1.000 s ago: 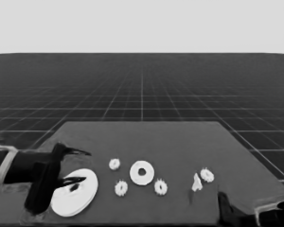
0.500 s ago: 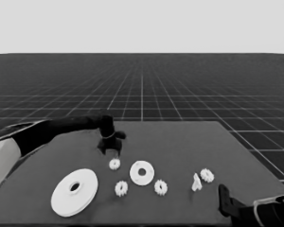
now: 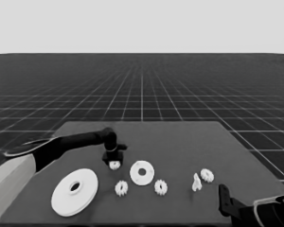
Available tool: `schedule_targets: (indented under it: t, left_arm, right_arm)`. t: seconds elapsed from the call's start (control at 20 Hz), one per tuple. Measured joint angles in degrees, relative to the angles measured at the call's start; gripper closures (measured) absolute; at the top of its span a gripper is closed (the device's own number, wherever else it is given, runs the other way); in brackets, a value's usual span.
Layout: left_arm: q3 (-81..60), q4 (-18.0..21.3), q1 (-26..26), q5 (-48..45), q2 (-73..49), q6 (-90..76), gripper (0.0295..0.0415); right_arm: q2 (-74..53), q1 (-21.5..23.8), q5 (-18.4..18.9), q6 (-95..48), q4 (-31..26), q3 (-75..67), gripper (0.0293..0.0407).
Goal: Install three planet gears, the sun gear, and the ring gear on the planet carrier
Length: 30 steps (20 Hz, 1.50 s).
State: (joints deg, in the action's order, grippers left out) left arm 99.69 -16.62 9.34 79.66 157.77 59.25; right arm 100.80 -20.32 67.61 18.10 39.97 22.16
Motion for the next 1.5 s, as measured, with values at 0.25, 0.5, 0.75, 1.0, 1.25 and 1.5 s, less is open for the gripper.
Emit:
schedule_targets:
  t: [0.25, 0.5, 0.75, 1.0, 1.25, 1.5]
  left_arm:
    - [0.19, -0.08, 0.08, -0.11, 0.07, -0.08, 0.0398]
    - [0.2, -0.09, 0.08, -0.11, 0.08, -0.09, 0.0398]
    - [-7.69, 6.54, -8.2, 5.13, -2.88, 3.68, 0.0398]
    - [-8.24, 8.52, -10.38, 6.06, -3.06, 3.92, 0.0398]
    - [1.84, 8.35, -10.57, 7.02, 12.85, 9.7, 0.0398]
    - [7.06, 8.42, -10.58, 6.94, 17.53, 9.13, 0.0398]
  right_arm:
    - [0.0, 0.0, 0.0, 0.0, 0.0, 0.0, 0.0315]
    - [0.0, 0.0, 0.0, 0.0, 0.0, 0.0, 0.0315]
    - [0.0, 0.0, 0.0, 0.0, 0.0, 0.0, 0.0315]
    - [0.0, 0.0, 0.0, 0.0, 0.0, 0.0, 0.0315]
    - [0.0, 0.0, 0.0, 0.0, 0.0, 0.0, 0.0315]
    - [0.0, 0.0, 0.0, 0.0, 0.0, 0.0, 0.0315]
